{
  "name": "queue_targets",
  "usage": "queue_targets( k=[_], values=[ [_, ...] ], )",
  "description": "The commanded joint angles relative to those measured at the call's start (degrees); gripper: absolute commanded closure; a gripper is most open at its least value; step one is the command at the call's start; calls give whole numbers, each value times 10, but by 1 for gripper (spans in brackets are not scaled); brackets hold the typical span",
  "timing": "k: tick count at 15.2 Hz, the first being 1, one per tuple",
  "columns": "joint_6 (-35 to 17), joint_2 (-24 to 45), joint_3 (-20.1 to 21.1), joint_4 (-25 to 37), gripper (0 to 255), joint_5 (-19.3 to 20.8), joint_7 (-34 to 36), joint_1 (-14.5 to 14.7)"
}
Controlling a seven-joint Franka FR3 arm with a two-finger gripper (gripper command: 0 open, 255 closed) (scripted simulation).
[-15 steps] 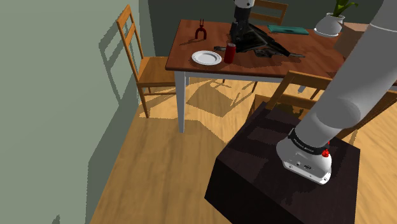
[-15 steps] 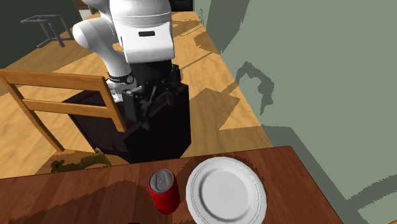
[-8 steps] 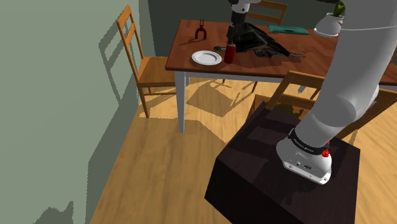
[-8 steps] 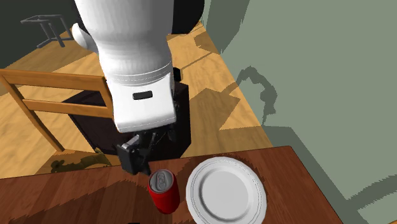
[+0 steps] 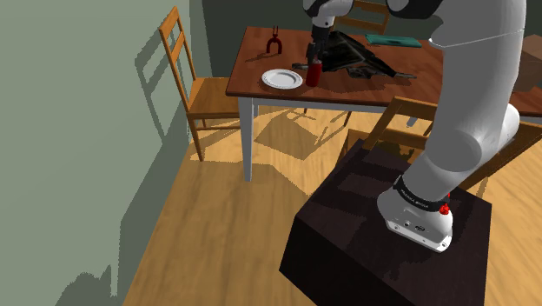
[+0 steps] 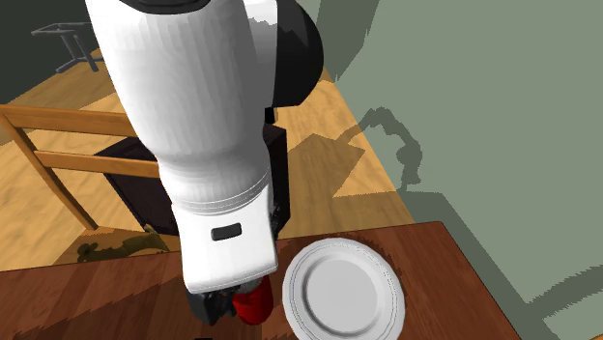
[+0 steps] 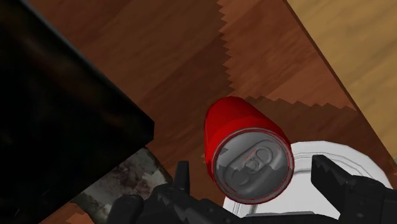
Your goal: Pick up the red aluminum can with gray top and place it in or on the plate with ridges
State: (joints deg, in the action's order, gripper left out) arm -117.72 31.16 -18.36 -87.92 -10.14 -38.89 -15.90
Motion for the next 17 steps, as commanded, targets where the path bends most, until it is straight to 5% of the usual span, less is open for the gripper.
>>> queue_targets(
  k=[1, 10, 11, 17],
  values=[
    [-11, 9, 2, -2, 0, -3, -2, -2],
    [-21, 14, 3, -6, 0, -5, -3, -2],
    [-21, 14, 3, -6, 255, -5, -3, -2],
    [-21, 14, 3, -6, 255, -5, -3, -2]
  ],
)
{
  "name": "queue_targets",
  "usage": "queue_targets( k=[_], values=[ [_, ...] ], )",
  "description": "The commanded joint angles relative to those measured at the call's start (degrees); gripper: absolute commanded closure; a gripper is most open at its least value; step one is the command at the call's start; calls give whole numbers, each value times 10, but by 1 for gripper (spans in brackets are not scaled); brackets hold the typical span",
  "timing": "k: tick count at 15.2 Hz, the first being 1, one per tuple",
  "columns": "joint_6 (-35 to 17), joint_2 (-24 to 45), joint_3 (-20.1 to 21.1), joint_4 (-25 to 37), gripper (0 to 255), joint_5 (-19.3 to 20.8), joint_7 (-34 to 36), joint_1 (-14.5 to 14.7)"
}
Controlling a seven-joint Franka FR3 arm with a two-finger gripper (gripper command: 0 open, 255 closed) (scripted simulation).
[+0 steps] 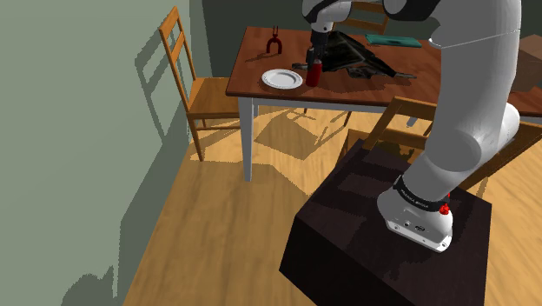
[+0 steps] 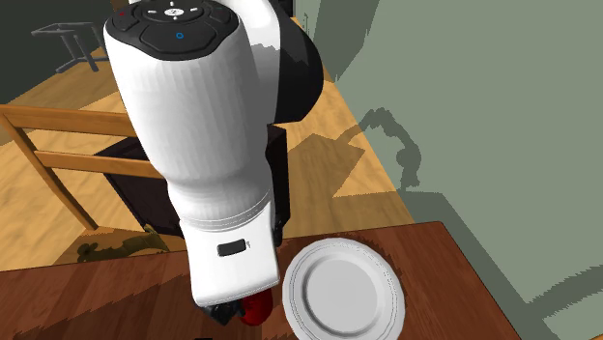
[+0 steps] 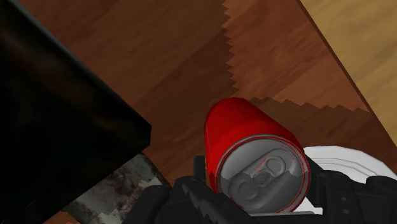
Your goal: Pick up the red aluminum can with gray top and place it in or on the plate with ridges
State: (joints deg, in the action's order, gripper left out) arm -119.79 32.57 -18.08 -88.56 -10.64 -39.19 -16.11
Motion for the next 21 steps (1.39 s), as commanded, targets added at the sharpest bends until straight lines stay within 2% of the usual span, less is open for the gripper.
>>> queue_targets(
  k=[1, 13, 20, 21],
  values=[
    [0, 0, 0, 0, 255, 0, 0, 0],
    [62, -28, -6, 36, 255, 11, 7, 2],
    [108, -40, -9, 70, 255, 16, 10, 1],
    [118, -30, -6, 89, 255, 15, 21, 6]
  ],
)
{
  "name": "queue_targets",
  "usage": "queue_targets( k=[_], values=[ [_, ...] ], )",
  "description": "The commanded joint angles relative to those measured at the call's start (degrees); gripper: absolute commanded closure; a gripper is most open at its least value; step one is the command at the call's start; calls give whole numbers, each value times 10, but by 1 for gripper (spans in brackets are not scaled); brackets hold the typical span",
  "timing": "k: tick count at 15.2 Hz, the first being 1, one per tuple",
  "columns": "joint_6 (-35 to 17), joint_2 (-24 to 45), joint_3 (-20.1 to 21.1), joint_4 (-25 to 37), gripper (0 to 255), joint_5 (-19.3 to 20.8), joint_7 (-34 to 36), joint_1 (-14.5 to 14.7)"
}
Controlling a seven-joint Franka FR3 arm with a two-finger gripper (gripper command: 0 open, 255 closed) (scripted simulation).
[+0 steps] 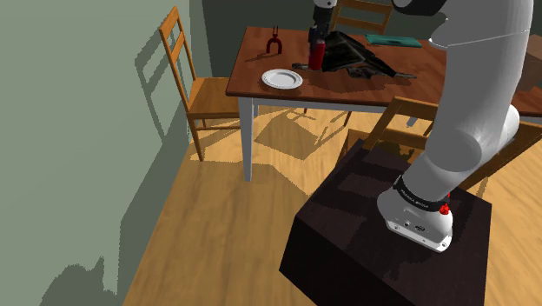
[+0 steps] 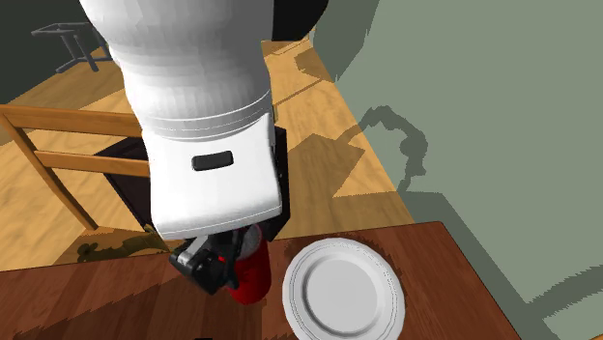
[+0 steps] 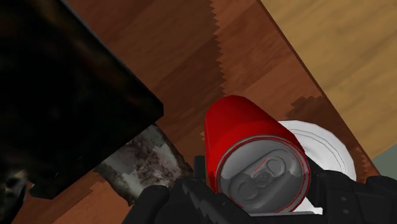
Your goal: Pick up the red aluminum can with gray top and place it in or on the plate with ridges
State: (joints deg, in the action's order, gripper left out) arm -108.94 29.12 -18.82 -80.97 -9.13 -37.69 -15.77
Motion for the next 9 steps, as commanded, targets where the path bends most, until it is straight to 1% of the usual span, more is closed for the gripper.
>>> queue_targets(
  k=[1, 4, 6, 8, 9],
  values=[
    [19, 15, 5, 34, 255, -1, 16, 7],
    [53, 53, 14, 107, 255, -4, 46, 18],
    [81, 84, 20, 166, 255, -7, 66, 24],
    [115, 124, 27, 241, 255, -11, 87, 27],
    [137, 149, 31, 288, 255, -13, 98, 26]
  ],
)
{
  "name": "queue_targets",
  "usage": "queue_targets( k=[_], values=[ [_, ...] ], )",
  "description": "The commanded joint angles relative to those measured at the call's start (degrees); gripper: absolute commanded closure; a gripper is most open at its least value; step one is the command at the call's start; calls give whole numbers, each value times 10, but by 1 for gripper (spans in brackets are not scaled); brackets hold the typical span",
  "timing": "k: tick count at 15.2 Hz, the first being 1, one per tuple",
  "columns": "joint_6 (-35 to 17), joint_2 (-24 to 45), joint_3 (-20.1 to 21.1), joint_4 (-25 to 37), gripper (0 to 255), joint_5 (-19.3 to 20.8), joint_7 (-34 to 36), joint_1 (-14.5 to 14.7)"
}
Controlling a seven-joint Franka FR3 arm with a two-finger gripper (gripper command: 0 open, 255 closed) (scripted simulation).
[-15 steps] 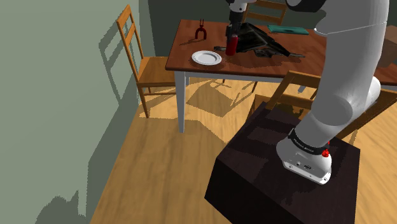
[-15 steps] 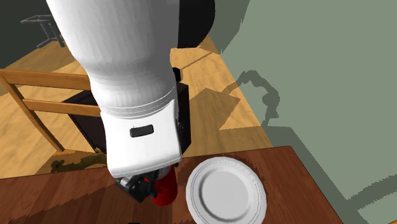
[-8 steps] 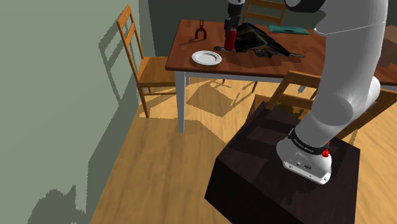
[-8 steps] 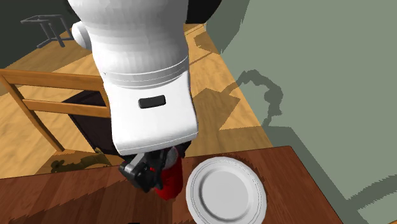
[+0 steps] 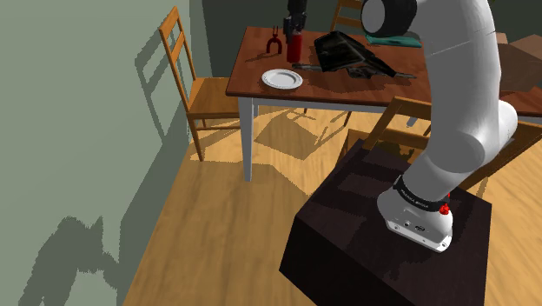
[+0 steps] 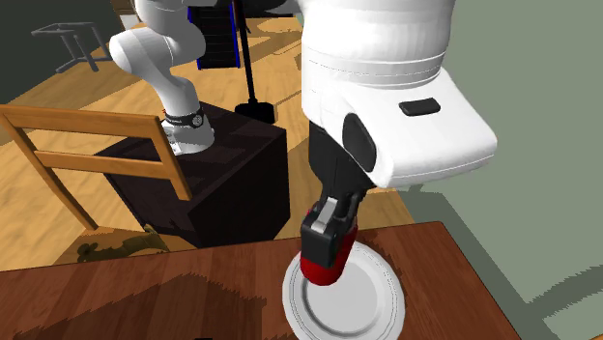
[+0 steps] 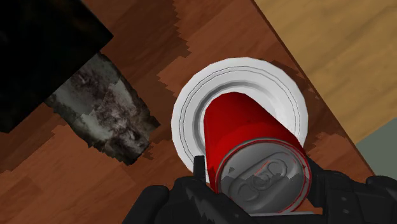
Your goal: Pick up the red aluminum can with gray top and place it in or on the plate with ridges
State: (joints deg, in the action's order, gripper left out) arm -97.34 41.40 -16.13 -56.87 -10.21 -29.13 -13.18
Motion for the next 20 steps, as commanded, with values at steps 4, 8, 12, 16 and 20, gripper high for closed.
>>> queue_targets(
  k=[4, 8, 12, 16, 20],
  values=[
    [45, 72, 10, 119, 255, -6, 29, 0],
    [5, 60, 9, 66, 255, -6, 26, 8],
    [-29, 55, 9, 26, 255, -6, 24, 13],
    [-60, 56, 9, -5, 255, -7, 22, 16],
    [-88, 59, 10, -29, 255, -8, 20, 19]
  ],
)
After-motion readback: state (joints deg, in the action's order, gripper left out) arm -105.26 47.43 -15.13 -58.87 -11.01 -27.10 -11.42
